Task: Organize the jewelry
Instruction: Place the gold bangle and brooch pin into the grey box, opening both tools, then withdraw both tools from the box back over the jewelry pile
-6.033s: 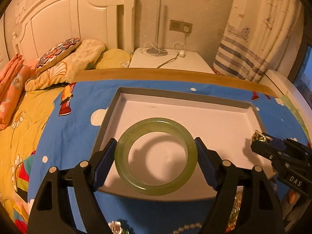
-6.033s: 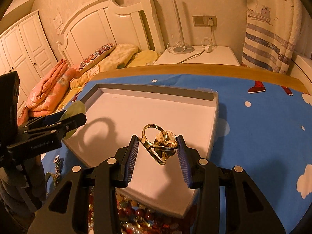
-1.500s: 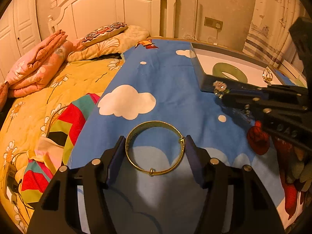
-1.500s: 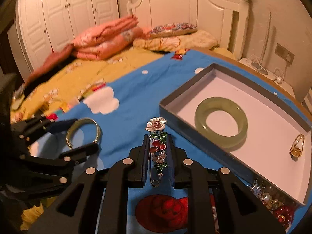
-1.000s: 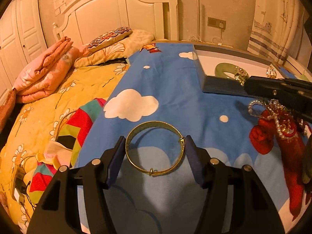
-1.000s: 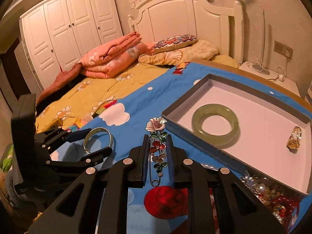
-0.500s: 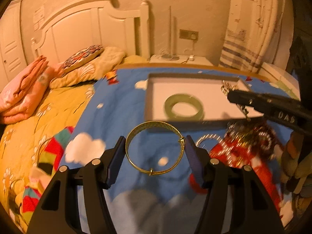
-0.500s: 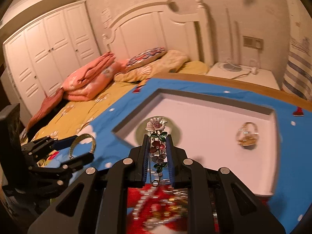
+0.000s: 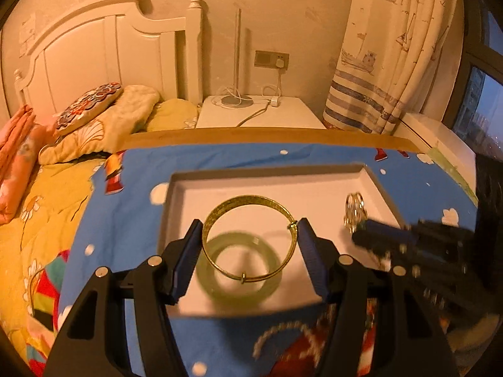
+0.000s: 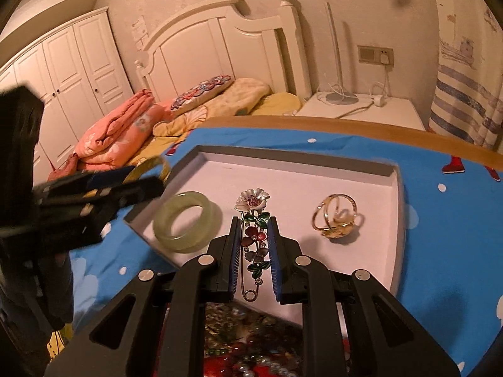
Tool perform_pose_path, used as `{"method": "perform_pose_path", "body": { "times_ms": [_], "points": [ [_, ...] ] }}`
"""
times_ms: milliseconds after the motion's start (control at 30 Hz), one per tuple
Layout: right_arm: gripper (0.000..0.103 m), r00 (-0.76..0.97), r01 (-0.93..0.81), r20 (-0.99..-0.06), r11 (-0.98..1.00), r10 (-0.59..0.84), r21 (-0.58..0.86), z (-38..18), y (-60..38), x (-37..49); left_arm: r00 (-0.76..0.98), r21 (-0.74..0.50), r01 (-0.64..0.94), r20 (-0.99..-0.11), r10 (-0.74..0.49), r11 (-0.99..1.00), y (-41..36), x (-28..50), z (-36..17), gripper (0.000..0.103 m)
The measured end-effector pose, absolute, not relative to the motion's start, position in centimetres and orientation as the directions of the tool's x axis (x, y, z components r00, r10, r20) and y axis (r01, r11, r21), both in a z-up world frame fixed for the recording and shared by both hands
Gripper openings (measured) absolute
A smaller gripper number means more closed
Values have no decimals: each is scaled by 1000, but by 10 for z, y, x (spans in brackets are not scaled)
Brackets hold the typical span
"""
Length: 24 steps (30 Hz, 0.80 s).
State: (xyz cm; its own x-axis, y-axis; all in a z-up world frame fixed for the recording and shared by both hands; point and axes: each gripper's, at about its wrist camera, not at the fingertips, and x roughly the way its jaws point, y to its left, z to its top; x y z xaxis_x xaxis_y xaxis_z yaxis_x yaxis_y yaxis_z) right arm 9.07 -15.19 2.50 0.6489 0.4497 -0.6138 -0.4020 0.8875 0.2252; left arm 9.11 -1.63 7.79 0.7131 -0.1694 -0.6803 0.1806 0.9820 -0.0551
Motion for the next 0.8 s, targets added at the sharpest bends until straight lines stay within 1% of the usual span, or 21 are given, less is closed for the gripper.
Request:
{"method": "perform_pose_path", "body": {
  "times_ms": [200,300,567,633,667,700,733,767,800],
  "points": [
    [18,647,-397,-636,898,421,191,17,-149,95,675,-55,167,-722,-155,984,-27,127,62,60],
    [18,648,-383,-652,908,393,167,12,-149,97,639,-59,144,-756,-138,988,-28,148,47,60],
    [19,639,-361,-671,917,376,171,7,-150,105,597,-39,115,-796,-101,993,-35,170,23,61],
    [24,639,-352,-668,917,381,187,7,-152,106,595,-40,100,-799,-92,994,-34,172,19,61],
    [36,641,-347,-665,917,384,195,8,-154,107,598,-41,92,-797,-88,995,-33,172,19,62],
    [51,644,-341,-660,917,388,206,9,-156,106,605,-39,81,-793,-80,996,-31,170,20,65],
    [56,649,-339,-652,916,392,214,10,-158,105,612,-37,73,-788,-75,997,-30,168,21,71],
    [56,661,-339,-637,915,397,219,13,-160,102,625,-34,64,-778,-67,997,-27,163,25,74],
    [56,675,-340,-623,916,395,213,17,-162,98,640,-27,56,-767,-57,998,-25,156,29,76]
  ]
}}
